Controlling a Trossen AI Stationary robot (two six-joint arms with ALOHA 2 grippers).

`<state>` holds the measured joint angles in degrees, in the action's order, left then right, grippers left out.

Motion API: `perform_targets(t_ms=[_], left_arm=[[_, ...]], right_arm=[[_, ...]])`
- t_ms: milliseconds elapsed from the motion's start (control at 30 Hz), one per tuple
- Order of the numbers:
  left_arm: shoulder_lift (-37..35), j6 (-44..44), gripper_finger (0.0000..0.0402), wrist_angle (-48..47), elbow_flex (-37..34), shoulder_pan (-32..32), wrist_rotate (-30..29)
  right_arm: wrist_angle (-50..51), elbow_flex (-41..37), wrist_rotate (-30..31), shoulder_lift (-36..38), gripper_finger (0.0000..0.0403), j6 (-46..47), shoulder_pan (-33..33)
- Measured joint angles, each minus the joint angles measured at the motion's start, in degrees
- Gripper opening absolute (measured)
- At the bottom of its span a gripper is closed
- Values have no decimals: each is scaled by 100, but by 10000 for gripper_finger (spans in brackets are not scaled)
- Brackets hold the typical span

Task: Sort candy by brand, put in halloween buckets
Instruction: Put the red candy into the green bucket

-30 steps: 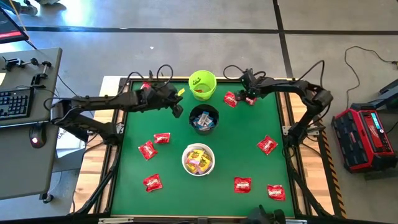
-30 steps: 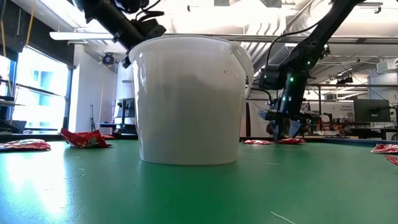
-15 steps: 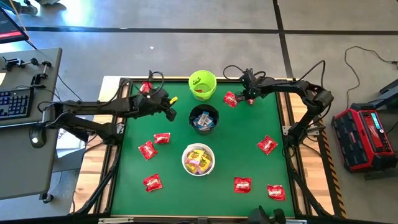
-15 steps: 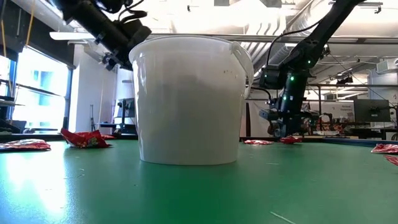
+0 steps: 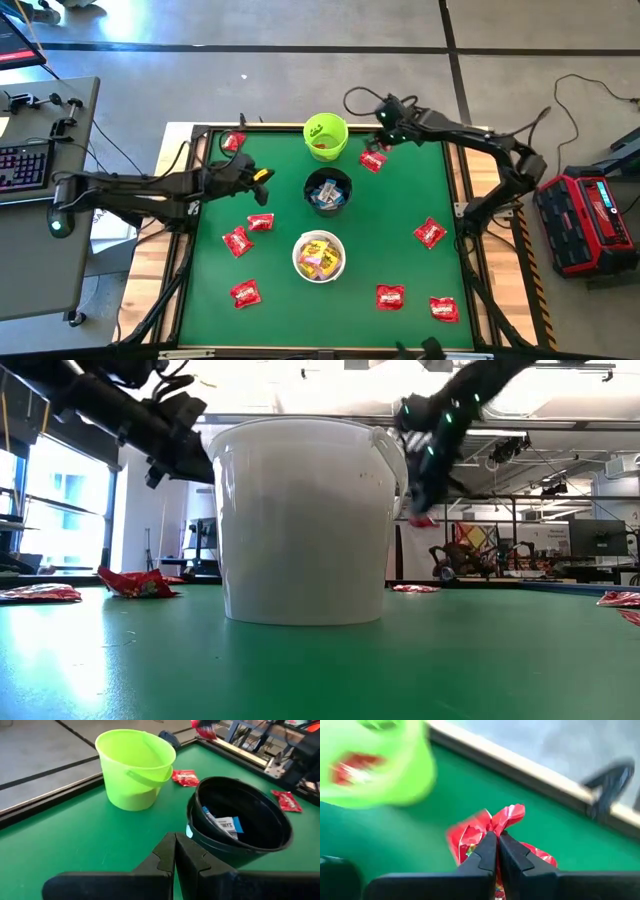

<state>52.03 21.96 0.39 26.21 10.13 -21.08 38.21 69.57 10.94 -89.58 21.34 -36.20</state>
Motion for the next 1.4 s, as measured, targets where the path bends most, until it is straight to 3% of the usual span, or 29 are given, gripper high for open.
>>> perform_targets(t_ms=[367,867,1133,1400], left_arm=[[-411,122,0,109,-390,-120,-15],[-464,-170,0,294,-388,-212,-39],[-464,-305,0,428,-388,-210,-99],[-464,-308,0,428,-388,-210,-105]], right_arm=[[-275,1623,381,-163,0,-123,780],[589,4029,-26,-2648,0,-525,882],[602,4296,-26,-3433,0,-688,806],[599,4296,-147,-3769,0,-684,795]])
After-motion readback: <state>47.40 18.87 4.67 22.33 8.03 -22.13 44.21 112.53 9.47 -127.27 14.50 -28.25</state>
